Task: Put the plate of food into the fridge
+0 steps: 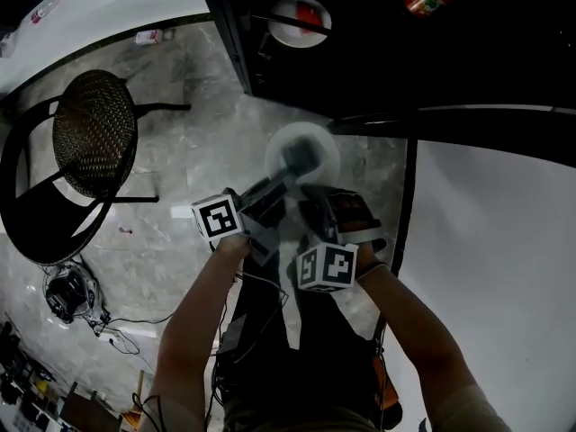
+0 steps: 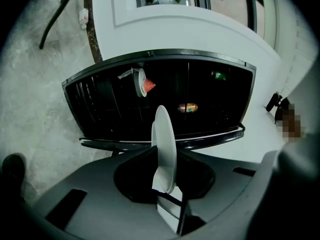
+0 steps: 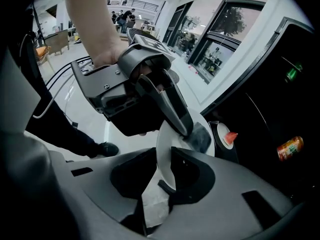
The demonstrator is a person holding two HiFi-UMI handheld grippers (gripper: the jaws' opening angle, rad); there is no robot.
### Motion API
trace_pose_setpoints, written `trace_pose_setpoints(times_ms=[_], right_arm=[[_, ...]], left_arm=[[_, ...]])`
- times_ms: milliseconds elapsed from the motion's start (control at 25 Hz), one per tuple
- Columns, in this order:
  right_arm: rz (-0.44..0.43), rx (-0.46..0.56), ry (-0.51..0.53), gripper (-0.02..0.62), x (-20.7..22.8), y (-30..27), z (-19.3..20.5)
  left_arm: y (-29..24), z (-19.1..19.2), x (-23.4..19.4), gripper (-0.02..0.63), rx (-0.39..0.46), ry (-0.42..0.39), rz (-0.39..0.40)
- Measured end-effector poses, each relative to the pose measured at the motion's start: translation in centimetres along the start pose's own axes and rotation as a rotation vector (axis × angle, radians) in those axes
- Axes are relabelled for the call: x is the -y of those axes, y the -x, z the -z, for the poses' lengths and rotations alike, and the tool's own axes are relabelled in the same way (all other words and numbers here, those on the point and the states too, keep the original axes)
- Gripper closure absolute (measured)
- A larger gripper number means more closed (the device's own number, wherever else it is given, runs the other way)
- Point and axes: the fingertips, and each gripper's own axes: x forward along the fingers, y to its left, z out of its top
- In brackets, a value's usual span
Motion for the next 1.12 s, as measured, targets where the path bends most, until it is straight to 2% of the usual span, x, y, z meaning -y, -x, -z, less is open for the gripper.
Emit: trace_pose_setpoints(times_ms=[360, 520, 640, 840, 1120], right_arm=[[0.001, -0.025, -0.070, 0.511, -0.9, -3.1, 2.6], [-0.018, -0.021, -0.020, 0.511, -1.6, -4.4, 3.1], [-0.020, -0.020, 0.023, 0.511, -1.5, -5.0, 3.8], [-0.006, -0.020, 0.028, 0.511, -0.7, -5.9, 4.0], [-0.014, -0.040, 0.027, 0.511, -0.5, -7.1, 4.9]], left_arm=[[-1.7, 0.5, -3.3, 0.551, -0.012, -0.041, -0.006], [-1.9, 0.7, -4.8, 0.552, -0.049, -0.054, -0.020], [-2.4, 0.6, -5.5, 0.552, -0.038, -0.042, -0.011], [-3.0, -0.2, -6.0, 0.552, -0.017, -0.049, -0.013], [-3.9, -0.4, -7.2, 0.552, -0.040, -0.069, -0.021]])
